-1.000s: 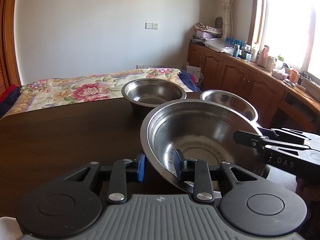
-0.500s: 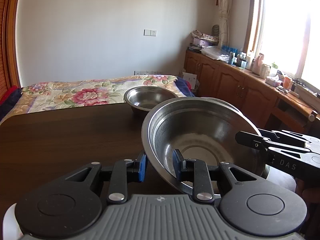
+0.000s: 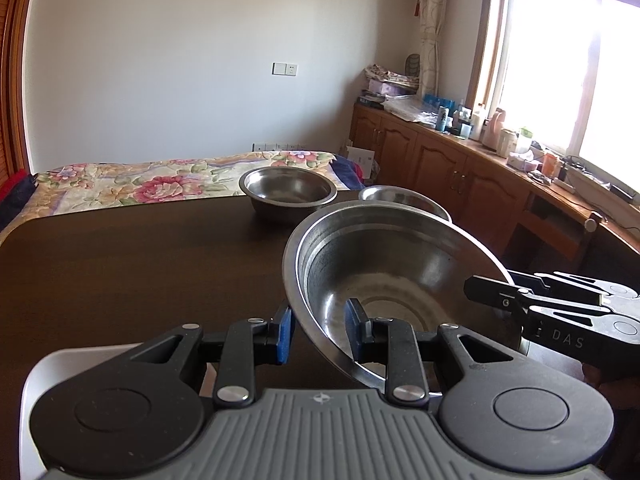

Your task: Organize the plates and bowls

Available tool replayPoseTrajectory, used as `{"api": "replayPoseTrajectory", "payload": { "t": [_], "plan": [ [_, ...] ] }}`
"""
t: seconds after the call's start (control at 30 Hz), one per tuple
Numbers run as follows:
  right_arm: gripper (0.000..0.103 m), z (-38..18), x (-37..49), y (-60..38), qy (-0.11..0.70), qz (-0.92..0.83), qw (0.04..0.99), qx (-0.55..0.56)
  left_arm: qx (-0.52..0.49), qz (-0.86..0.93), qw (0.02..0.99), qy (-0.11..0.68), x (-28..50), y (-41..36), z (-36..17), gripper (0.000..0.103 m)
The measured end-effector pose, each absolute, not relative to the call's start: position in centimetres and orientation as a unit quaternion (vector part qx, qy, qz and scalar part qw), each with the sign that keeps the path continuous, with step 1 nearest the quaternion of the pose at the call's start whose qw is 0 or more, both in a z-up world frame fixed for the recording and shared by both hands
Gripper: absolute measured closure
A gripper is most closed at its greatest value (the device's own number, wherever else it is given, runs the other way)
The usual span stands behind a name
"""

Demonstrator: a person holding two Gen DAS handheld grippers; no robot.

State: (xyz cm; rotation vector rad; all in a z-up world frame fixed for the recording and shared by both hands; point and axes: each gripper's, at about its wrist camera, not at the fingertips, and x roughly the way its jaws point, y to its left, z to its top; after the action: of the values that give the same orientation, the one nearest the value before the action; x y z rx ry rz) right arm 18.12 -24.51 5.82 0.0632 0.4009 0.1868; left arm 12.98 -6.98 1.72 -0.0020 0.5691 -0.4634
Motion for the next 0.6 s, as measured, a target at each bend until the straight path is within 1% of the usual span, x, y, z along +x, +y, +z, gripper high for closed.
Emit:
{"api": "replayPoseTrajectory", "payload": {
  "t": [0.27,0.6],
  "plan": [
    [0.072,6.1,17.0,-24.4,0.2,0.089,0.975,0.029,-0.003,-0.237,0.932,0.276,11.6,-6.6,1.6,0.074],
    [0.072,5.2,16.3,-24.4,0.213,0.089,0.972,0.03,0.004,-0.242,0.926,0.289,10.7,-6.1,0.5,0.074]
  ]
}}
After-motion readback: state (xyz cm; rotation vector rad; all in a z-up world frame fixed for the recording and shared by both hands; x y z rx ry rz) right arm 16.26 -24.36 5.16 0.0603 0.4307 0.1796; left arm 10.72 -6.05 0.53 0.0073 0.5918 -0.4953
